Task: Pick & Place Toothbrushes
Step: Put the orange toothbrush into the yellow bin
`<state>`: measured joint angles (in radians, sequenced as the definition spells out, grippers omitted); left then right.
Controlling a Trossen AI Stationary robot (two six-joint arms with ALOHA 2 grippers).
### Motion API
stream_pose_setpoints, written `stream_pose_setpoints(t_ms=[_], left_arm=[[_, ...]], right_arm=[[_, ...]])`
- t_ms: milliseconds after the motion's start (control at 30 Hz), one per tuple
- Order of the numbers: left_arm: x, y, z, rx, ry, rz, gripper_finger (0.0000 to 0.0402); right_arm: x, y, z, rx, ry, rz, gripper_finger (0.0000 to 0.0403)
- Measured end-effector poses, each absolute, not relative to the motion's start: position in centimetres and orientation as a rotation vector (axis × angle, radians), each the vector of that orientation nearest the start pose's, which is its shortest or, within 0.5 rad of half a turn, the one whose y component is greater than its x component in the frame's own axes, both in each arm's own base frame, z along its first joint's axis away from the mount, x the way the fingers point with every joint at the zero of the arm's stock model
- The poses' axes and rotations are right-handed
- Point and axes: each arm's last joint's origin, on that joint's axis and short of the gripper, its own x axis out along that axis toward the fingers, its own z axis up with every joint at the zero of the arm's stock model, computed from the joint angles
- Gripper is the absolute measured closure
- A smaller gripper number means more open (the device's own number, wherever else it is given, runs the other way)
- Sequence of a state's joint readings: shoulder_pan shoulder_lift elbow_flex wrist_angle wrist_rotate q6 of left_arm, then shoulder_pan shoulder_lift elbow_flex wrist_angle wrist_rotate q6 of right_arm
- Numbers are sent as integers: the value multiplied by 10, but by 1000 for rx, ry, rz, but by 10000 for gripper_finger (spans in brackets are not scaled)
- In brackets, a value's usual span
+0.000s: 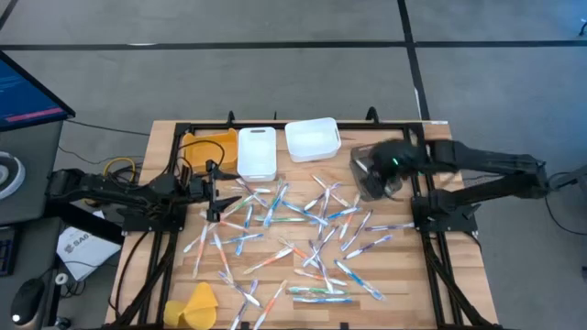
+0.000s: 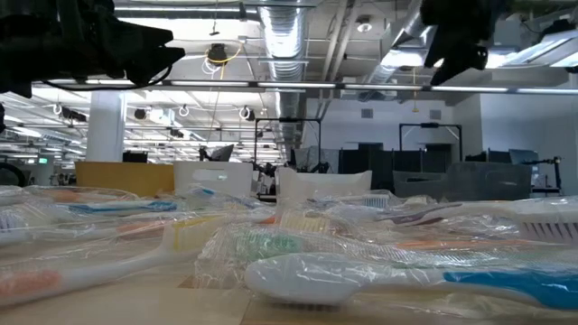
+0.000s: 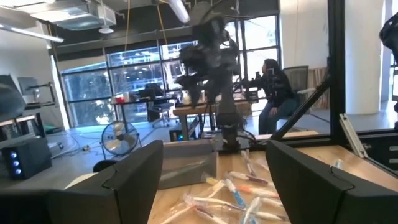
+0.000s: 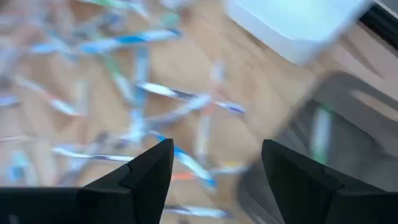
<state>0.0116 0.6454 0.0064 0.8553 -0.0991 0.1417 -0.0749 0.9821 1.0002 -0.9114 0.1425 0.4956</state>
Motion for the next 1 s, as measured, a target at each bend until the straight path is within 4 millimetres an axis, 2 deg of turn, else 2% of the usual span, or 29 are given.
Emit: stream_pose_setpoints(t_ms=[200,333,500,667,767,867,1000], left_arm=[[142,1,198,137,-225,102,121],[154,-9,215,184,-220,47,127],[175,-23,233,250,-111,25,144],[198,-38,256,283,-21,33,155],[210,-47,259,294,150,73,156],[217,-62,254,343,382,17,156],[219,-81,251,267,640,65,162]], right_arm=[[167,20,282,428,674,-292,163],[172,39,259,387,546,-241,163],[183,64,240,283,369,-56,163],[187,73,257,159,233,35,163],[185,78,263,71,212,80,163],[183,82,263,18,217,118,163],[181,86,261,-69,229,151,163]])
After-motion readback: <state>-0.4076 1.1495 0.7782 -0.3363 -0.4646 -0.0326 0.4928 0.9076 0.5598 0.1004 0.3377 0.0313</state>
